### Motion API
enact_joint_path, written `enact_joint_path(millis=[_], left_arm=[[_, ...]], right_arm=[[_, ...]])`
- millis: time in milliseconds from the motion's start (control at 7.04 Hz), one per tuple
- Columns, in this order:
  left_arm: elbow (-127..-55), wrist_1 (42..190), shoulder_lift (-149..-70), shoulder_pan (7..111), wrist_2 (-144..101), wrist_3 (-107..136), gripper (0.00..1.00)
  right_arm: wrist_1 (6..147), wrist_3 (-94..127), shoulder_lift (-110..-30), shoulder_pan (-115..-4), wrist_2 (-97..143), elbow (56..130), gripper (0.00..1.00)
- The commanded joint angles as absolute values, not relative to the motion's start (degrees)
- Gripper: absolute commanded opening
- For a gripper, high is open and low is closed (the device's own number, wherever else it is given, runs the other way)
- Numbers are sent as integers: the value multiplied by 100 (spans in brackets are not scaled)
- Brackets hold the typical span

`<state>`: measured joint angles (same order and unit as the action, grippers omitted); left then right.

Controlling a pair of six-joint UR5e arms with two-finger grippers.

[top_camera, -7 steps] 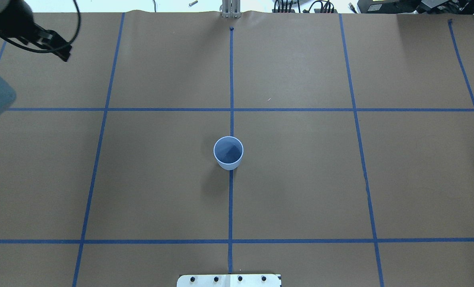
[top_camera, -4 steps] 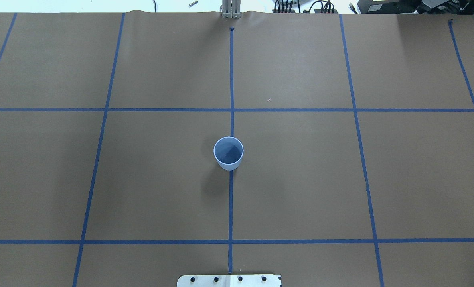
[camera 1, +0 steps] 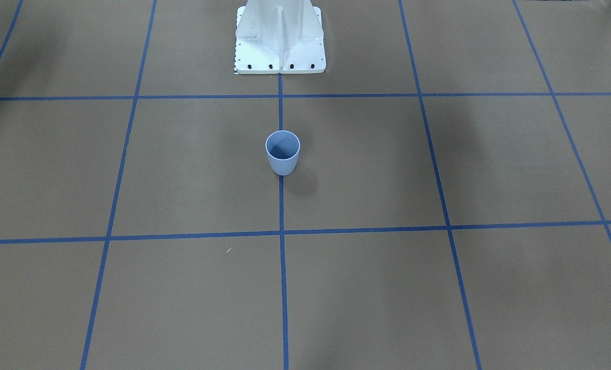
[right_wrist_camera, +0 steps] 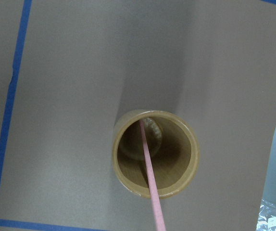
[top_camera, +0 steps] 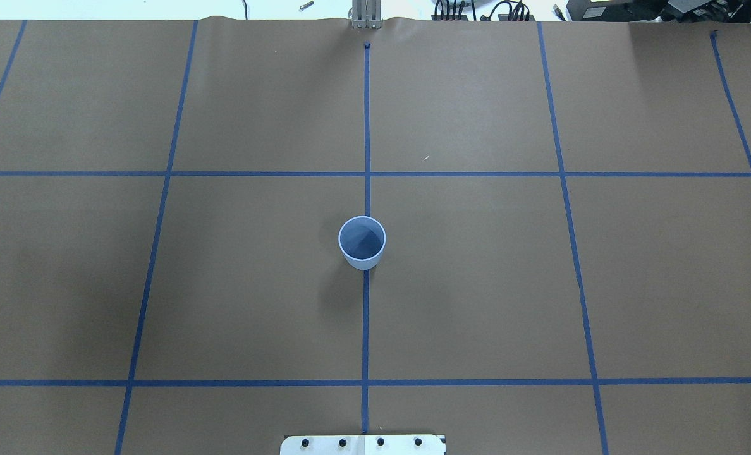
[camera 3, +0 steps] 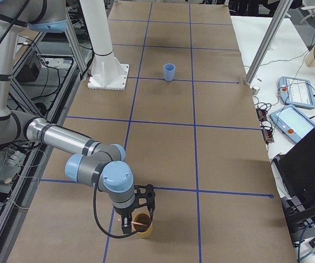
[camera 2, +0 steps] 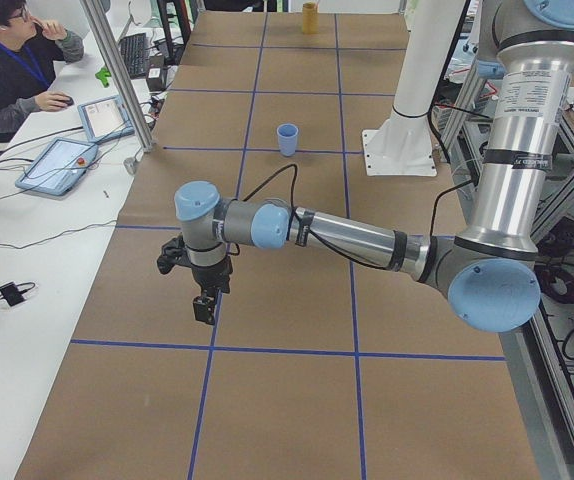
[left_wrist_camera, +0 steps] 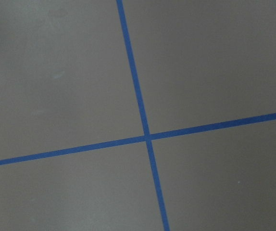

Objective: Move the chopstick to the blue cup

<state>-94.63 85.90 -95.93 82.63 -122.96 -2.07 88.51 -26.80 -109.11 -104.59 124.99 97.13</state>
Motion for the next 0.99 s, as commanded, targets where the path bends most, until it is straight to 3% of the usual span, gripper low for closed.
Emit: enact_joint_path(millis=[0, 142, 284, 569, 853], left_arm=[[-9448, 8912, -9317, 8279, -12305, -220, 98], [-9457, 8912, -9316, 8279, -12305, -220, 98], [-9474, 8930, -9203, 8279, -12305, -237, 98], [-9457, 9472, -8966, 8279, -12305, -211, 98], [-9449, 9483, -8921, 8271, -12313, -211, 98]], right_arm=[[9017, -2689, -10942, -10459, 12428, 9686, 88], [9009, -2689, -11021, -10450, 12297, 9686, 86], [9009, -2698, -11074, -10450, 12279, 9686, 77], [9009, -2698, -11039, -10450, 12165, 9686, 43], [9009, -2881, -11022, -10424, 12103, 9668, 35]])
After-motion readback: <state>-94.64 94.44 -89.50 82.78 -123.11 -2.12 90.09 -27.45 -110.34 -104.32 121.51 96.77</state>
